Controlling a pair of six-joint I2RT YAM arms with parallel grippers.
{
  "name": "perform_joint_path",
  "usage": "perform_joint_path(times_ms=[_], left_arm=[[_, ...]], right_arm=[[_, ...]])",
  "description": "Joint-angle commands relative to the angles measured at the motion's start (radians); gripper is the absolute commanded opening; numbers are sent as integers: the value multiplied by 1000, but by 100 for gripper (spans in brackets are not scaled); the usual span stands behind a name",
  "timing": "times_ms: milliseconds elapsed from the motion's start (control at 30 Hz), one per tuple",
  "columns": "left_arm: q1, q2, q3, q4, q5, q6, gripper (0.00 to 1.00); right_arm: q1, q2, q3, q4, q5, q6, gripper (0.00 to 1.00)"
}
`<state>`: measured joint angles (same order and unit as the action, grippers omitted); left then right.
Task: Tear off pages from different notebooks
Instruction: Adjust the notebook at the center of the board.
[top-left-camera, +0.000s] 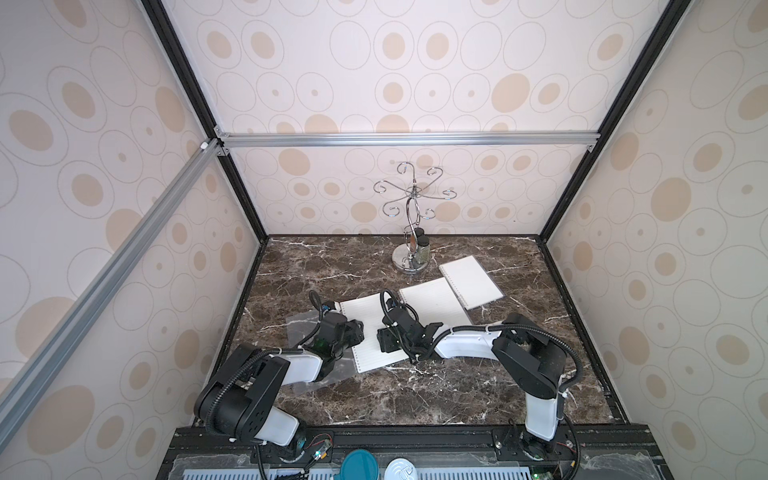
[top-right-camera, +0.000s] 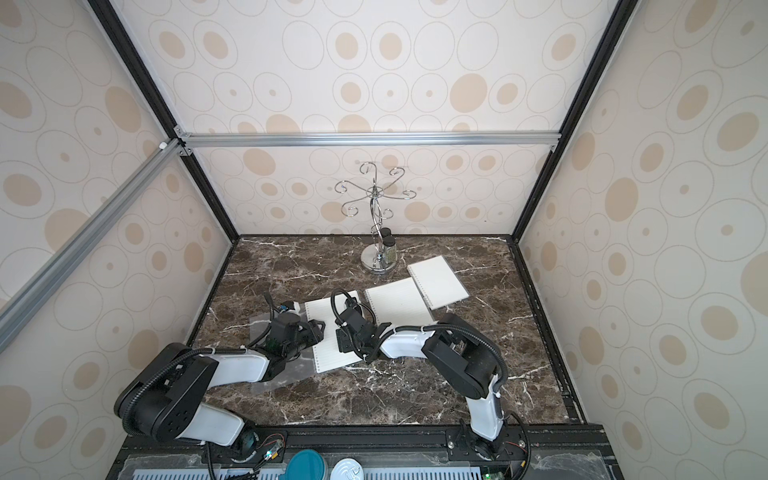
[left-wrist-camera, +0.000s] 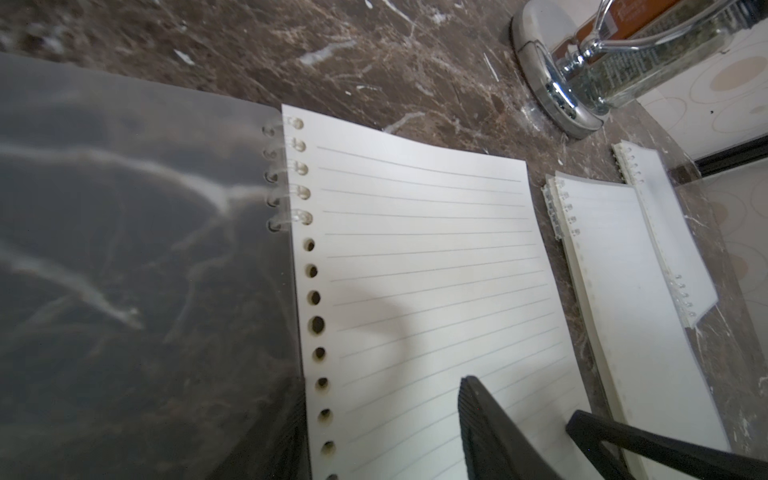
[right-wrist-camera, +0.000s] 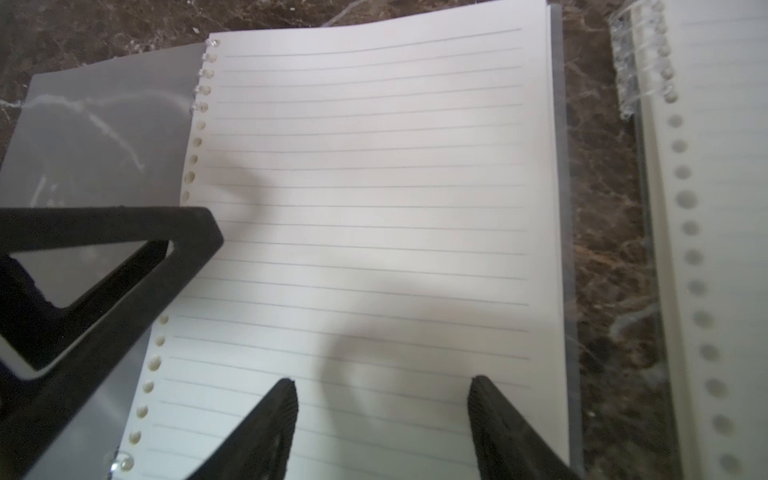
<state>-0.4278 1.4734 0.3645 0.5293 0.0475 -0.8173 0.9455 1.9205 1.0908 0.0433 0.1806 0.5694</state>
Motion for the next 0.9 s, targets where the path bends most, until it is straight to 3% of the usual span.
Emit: perform_joint_path(times_ms=[0, 400, 867], left_arm=[[-19, 18, -9, -82, 60, -27, 59], [-19, 57, 11, -98, 49, -22, 58], [-25, 120, 4, -25, 99, -29, 57]], right_arm=[[-35, -24, 13, -122, 25, -37, 69], [-46, 23, -12, -131, 53, -32, 69], [11, 76, -47, 85, -254, 89, 67]])
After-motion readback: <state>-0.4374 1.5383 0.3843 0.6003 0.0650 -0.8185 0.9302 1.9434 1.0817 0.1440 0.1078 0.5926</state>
